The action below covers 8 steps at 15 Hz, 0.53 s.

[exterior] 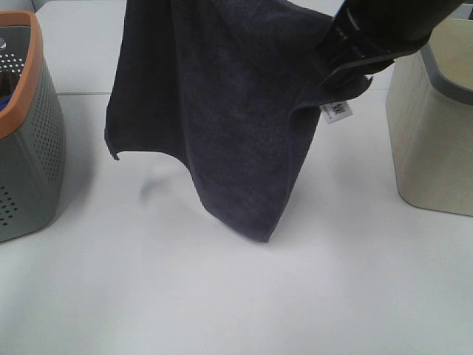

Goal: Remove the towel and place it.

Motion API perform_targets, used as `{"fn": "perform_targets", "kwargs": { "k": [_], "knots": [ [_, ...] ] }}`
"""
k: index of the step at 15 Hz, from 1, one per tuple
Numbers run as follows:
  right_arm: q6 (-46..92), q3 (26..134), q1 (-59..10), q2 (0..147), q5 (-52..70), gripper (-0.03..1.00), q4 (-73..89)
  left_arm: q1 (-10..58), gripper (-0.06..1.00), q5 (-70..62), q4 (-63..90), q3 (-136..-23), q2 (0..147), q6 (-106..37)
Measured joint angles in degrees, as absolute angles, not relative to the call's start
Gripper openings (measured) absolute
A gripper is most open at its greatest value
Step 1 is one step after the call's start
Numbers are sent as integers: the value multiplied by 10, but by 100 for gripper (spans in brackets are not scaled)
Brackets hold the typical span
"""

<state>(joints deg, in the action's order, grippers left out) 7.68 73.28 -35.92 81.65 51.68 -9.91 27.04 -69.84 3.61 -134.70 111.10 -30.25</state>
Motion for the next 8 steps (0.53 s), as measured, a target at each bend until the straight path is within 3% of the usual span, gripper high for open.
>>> {"fn": "perform_targets", "kwargs": {
  "k": [5, 8],
  "knots": [
    [82, 794, -359, 874, 525, 2, -240, 270, 0, -689, -9, -1347, 1147, -297],
    [83, 869, -345, 955, 484, 2, -293, 254, 0, -591, -45, -1347, 1187, -275]
  ]
}}
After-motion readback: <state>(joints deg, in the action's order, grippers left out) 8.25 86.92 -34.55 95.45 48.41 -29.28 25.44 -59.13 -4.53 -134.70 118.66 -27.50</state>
